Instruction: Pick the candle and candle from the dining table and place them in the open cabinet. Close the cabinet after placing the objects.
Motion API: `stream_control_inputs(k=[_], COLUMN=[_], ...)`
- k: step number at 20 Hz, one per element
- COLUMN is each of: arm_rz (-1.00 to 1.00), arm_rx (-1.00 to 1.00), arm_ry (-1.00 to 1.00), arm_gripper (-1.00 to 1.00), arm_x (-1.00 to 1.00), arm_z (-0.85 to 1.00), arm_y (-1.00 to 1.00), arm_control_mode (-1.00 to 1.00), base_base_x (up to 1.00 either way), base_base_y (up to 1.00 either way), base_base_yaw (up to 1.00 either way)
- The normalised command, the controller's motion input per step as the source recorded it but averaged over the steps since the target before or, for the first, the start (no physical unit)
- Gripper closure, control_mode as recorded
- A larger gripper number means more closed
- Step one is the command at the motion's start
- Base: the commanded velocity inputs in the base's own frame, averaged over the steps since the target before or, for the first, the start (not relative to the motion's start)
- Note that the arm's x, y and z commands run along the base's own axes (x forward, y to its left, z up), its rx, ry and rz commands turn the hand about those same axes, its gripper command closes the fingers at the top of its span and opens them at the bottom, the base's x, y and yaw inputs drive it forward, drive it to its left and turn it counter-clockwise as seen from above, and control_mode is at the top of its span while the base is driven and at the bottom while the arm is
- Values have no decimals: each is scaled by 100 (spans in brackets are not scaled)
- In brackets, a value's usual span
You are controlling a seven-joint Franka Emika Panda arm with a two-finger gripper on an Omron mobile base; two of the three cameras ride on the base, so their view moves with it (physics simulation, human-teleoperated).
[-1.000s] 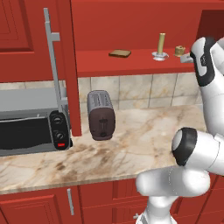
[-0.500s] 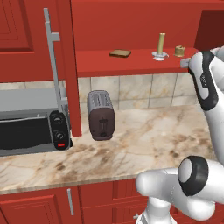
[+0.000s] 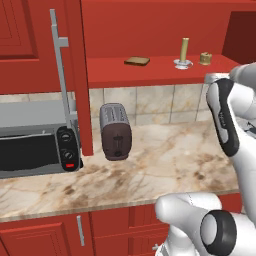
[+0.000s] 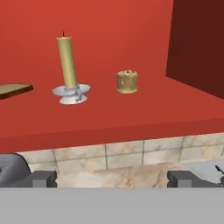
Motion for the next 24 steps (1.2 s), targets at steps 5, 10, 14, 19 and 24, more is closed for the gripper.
stream_control_inputs(k=[5,10,14,19,24], arm_rz=[-16,-14,-8,-2,0], arm_rx=[3,5,3,2,3], arm_ry=[0,0,1,4,0], arm_gripper=[-100,-100,-100,-100,-100], arm_x=[-53,-51,-49,-41,-40], arm_z=[0,0,0,-4,-9], arm_y=[3,2,3,7,8], arm_control_mode=[-100,-100,-100,-100,-100], base_base_x=[0,0,0,0,0], base_base_y=[0,0,0,0,0], base_base_yaw=[0,0,0,0,0])
